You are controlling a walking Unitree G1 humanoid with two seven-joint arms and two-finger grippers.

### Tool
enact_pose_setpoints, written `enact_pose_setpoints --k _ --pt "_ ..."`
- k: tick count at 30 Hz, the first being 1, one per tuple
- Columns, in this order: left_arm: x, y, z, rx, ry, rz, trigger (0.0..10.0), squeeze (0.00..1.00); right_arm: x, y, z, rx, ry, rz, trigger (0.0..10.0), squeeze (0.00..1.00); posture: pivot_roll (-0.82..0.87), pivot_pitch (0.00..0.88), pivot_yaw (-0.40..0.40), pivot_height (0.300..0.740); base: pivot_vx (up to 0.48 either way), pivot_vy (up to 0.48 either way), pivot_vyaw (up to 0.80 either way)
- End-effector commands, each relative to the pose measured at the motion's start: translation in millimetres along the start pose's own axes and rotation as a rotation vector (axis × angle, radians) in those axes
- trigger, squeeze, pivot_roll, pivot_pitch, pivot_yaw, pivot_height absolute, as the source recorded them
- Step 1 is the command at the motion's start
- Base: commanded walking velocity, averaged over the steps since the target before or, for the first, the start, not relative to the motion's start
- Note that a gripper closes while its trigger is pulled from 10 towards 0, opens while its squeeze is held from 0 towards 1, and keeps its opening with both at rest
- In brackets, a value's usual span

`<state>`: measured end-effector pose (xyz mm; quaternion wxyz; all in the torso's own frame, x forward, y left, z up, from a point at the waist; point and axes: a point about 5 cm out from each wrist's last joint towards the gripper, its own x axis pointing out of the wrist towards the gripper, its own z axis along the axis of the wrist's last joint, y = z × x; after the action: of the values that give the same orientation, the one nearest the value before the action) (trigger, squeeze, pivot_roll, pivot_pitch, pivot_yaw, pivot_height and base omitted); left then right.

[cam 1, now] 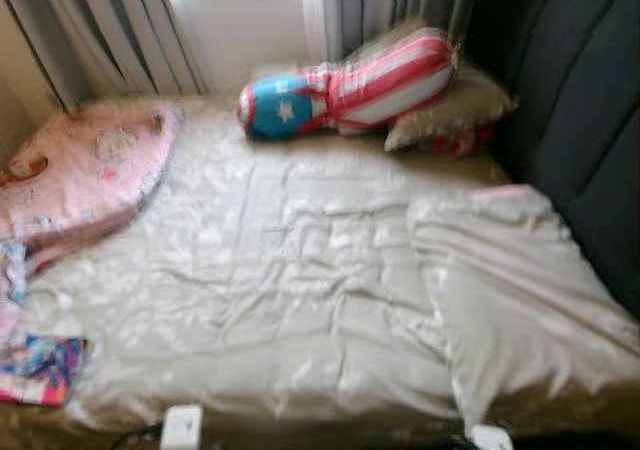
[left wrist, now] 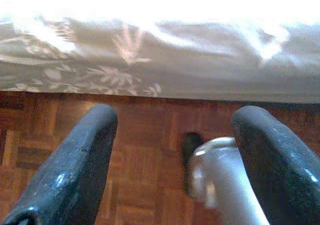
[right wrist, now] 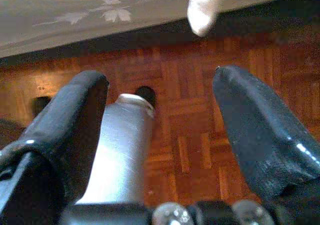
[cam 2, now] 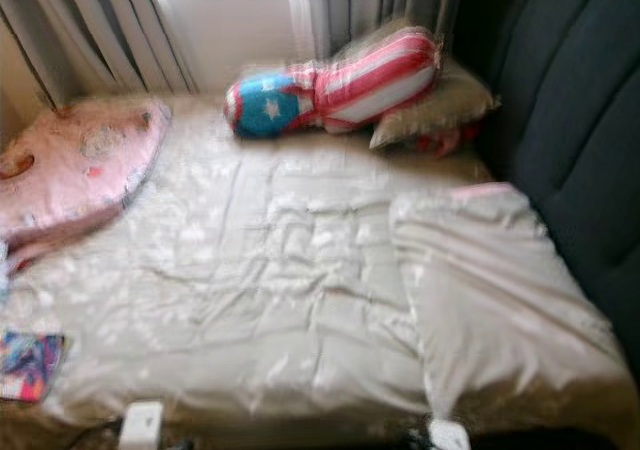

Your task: Clean up the room

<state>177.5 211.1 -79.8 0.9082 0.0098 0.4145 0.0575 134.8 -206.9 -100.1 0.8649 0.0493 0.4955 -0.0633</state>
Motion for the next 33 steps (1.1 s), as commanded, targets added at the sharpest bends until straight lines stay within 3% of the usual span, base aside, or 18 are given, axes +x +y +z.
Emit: enact_pose_setpoints --k 1,9,21,33 --pt "-2.1 10.8 -5 0.003 0.020 0.029 10.0 0.00 2.6 17.7 5 -0.004 -0.019 0.045 10.0 0.00 0.02 0.000 0.003 0.740 0.000 0.341 0.78" --pt "-1.9 10.6 -5 0.001 0.021 0.030 10.0 0.00 2.8 22.8 3 0.031 -0.016 0.049 10.0 0.00 0.02 0.000 0.003 0.740 0.000 0.344 0.29" --pt "-1.8 10.4 -4 0.000 0.019 0.030 10.0 0.00 1.0 8.3 2 0.027 -0.020 0.034 10.0 0.00 0.02 0.000 0.002 0.740 0.000 0.341 0.00" --pt "-1.8 12.1 -4 0.001 0.019 0.032 10.0 0.00 4.6 23.8 12 0.022 -0.029 0.043 10.0 0.00 0.02 0.000 0.003 0.740 0.000 0.341 0.00"
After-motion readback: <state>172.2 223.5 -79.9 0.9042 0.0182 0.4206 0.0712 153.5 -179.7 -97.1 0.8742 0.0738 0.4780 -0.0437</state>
